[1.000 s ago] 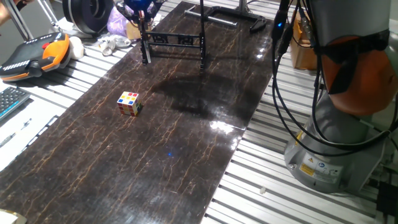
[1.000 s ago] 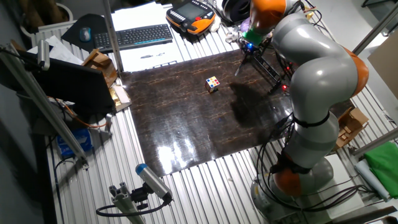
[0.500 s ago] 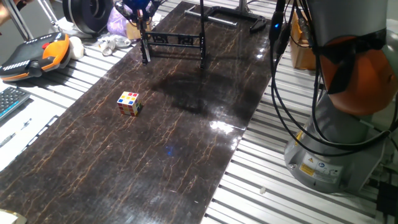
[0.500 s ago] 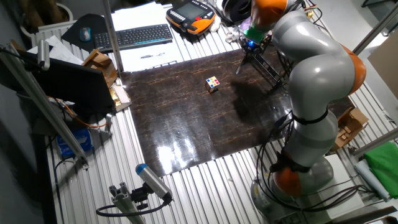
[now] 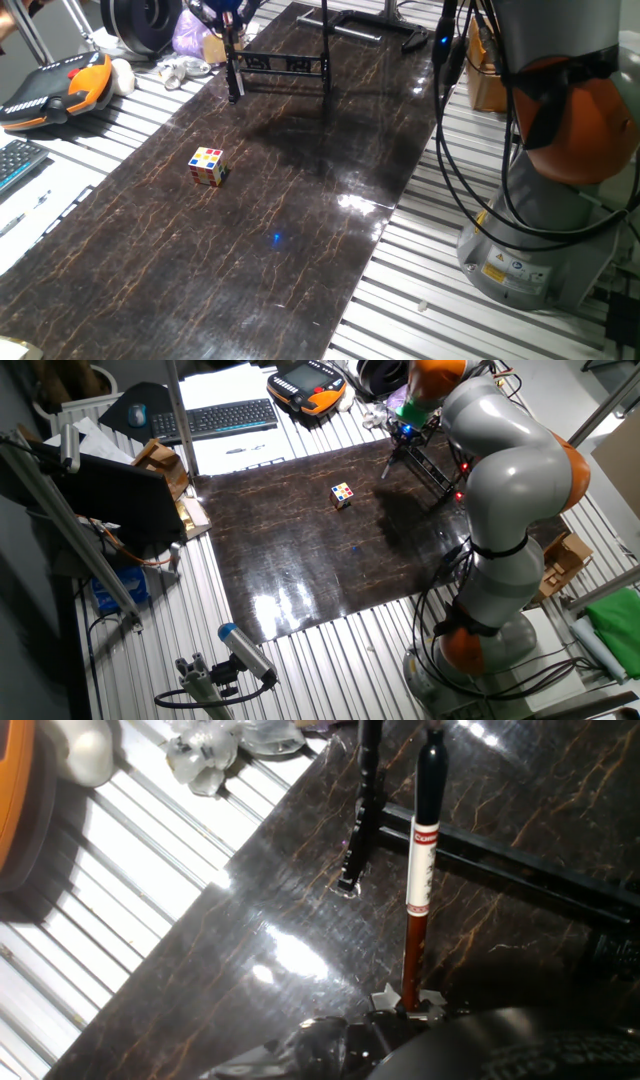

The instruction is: Place the brush on the pen rack

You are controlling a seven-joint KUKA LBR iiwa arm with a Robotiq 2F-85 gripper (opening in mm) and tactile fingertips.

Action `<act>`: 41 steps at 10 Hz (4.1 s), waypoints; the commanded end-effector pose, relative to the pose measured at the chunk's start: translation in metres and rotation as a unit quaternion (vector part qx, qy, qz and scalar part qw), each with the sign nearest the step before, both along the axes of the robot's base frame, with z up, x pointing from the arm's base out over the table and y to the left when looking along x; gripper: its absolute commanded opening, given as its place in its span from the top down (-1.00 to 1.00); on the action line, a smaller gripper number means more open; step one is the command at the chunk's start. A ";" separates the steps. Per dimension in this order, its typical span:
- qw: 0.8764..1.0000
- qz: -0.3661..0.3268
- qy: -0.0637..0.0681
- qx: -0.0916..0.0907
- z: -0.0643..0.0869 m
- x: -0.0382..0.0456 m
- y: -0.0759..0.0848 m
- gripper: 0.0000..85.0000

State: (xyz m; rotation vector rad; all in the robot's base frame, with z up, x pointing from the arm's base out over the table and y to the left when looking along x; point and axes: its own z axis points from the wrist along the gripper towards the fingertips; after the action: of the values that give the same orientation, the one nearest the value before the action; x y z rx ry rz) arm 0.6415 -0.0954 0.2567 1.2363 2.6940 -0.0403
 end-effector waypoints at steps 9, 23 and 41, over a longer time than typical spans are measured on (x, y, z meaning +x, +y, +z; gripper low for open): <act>1.000 0.000 0.000 0.002 -0.001 0.0009 -0.006 0.98; 1.000 0.004 -0.001 0.011 -0.010 0.0032 -0.022 0.98; 0.999 -0.014 0.022 0.043 0.021 -0.0167 0.019 0.62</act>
State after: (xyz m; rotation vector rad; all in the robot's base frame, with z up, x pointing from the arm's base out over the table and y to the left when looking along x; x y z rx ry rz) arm 0.6242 -0.0756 0.2781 1.3155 2.7445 0.0425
